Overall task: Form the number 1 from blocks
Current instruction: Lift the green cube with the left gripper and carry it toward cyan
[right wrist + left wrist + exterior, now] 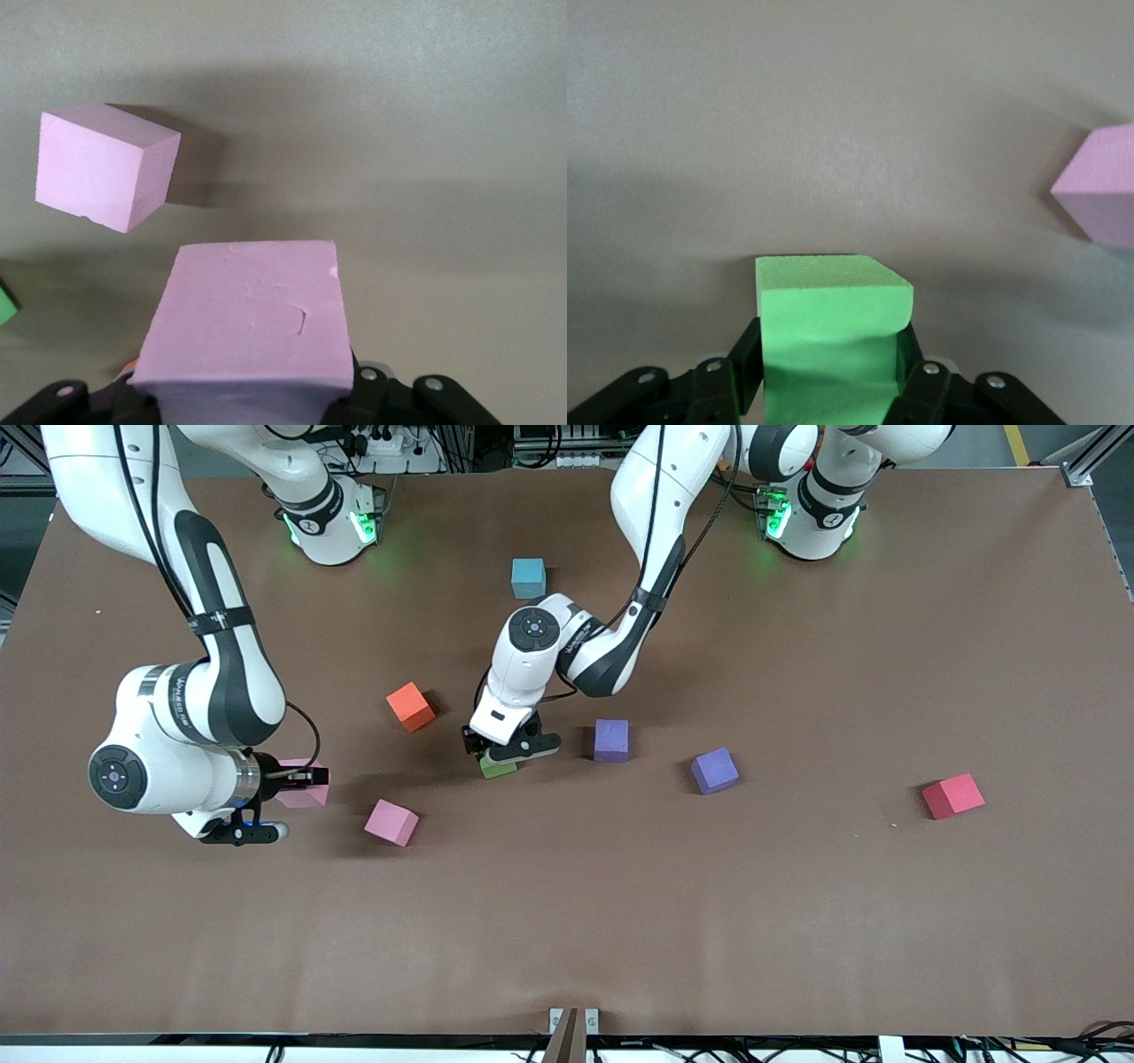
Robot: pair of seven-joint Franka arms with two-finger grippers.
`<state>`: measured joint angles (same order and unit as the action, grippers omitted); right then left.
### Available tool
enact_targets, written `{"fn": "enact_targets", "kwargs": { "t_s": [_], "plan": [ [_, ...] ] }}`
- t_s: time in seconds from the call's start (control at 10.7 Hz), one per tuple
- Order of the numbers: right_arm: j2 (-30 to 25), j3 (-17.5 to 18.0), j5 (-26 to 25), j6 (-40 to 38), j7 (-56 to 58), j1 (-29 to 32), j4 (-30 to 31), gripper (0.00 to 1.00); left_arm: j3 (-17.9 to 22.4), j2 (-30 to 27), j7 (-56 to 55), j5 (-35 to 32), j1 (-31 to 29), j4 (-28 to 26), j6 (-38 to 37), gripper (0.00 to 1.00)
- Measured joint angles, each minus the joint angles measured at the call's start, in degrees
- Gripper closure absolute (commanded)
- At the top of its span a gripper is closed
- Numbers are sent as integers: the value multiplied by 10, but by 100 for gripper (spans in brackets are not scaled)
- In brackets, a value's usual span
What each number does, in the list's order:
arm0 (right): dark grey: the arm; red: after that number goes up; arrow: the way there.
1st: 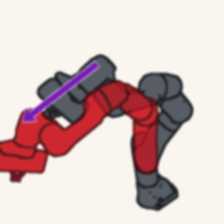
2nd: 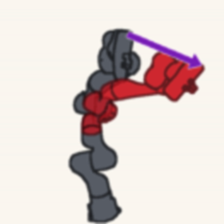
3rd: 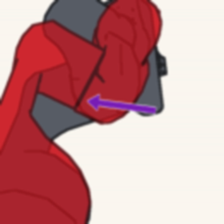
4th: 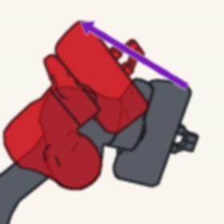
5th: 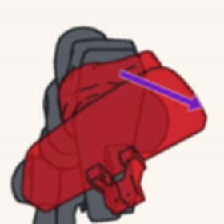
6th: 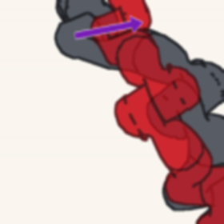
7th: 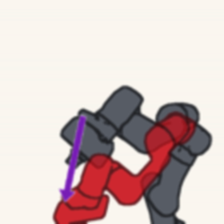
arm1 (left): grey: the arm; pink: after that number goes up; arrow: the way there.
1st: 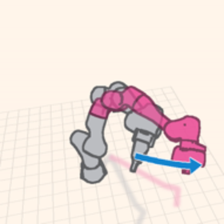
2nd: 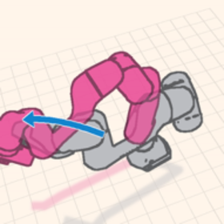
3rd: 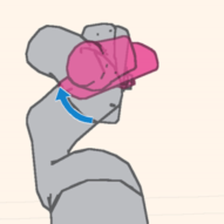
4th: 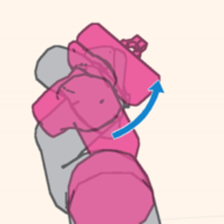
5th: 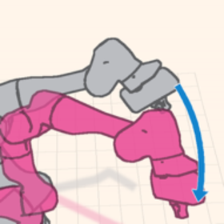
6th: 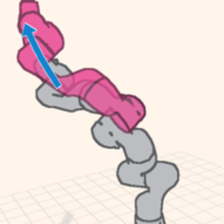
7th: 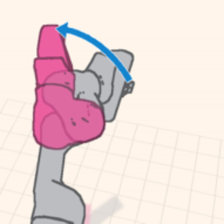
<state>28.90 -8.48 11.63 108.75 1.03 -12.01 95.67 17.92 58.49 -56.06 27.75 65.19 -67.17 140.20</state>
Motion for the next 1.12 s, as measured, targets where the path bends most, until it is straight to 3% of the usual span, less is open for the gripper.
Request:
{"fn": "enact_targets", "kwargs": {
  "t_s": [0.19,0.37,0.65,1.12],
  "plan": [
    [-1,0,0,0,0,0,1,40,-30,-55,34,-42,-7,-49,-28,100],
    [-11,1,1,0,0,0,15,40,-94,-119,45,-112,-31,-130,-35,100],
    [-53,2,4,-2,0,0,74,40,-184,-164,48,-183,-71,-216,-29,100],
    [-137,6,4,-30,1,-8,167,40,-259,-215,51,-188,-94,-321,25,100]
  ]
}}
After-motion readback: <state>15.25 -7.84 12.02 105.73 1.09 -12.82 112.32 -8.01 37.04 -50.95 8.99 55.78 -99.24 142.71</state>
